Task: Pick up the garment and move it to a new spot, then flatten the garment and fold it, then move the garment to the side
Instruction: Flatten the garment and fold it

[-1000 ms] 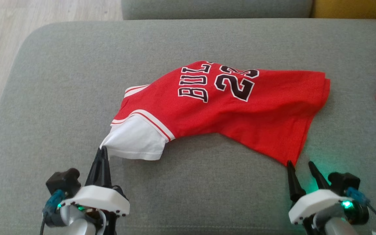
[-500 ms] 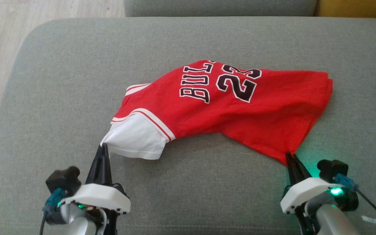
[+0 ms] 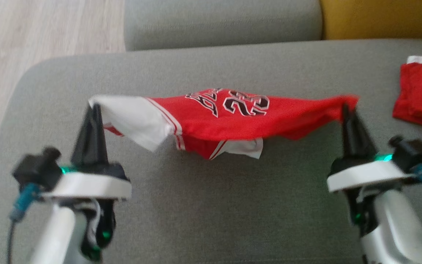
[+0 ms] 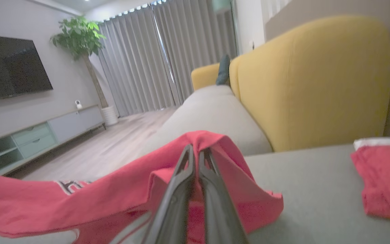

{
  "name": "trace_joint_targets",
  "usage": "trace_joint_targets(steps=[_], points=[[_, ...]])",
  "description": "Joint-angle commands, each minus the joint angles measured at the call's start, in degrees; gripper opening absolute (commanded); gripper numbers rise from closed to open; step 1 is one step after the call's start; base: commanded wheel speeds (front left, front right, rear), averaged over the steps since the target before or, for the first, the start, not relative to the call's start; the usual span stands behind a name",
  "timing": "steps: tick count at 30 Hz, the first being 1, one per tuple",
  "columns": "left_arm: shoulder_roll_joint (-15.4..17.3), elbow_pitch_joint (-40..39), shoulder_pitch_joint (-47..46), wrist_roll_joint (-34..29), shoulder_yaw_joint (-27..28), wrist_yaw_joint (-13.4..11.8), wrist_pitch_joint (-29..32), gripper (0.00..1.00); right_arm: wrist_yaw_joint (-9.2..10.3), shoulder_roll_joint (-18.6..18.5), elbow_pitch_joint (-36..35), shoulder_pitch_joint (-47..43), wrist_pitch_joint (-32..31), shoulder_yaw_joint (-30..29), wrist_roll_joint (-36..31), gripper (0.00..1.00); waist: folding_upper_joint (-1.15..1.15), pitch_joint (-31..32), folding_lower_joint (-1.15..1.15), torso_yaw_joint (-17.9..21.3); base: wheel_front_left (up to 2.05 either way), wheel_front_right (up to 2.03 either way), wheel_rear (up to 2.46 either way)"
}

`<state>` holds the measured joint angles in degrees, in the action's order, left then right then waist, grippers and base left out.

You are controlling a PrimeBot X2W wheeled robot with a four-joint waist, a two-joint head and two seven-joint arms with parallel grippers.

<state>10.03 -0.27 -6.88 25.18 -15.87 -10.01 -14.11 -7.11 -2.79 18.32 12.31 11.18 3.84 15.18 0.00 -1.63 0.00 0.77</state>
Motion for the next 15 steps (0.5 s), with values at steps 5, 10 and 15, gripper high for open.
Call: trace_joint_targets(steps=[5, 10, 15], points=[[4.2, -11.2, -8.1, -2.3, 2.9, 0.5, 2.6, 0.00, -0.37, -0.1, -16.1, 1.3, -3.6, -1.4, -2.4, 0.00, 0.00, 2.8, 0.00, 1.0, 0.00, 0.00, 0.00], [7.7, -21.2, -14.5, -5.3, 3.2, 0.6, 7.1, 0.00, -0.37, -0.1, -29.8, 1.9, -7.9, -4.2, -3.9, 0.00, 0.00, 3.6, 0.00, 1.3, 0.00, 0.00, 0.00], [11.3, -28.6, -22.4, -9.0, 2.7, 1.7, 12.4, 0.00, -0.37, -0.9, -40.6, 2.7, -12.2, -6.3, -5.9, 0.00, 0.00, 3.5, 0.00, 1.4, 0.00, 0.00, 0.00]])
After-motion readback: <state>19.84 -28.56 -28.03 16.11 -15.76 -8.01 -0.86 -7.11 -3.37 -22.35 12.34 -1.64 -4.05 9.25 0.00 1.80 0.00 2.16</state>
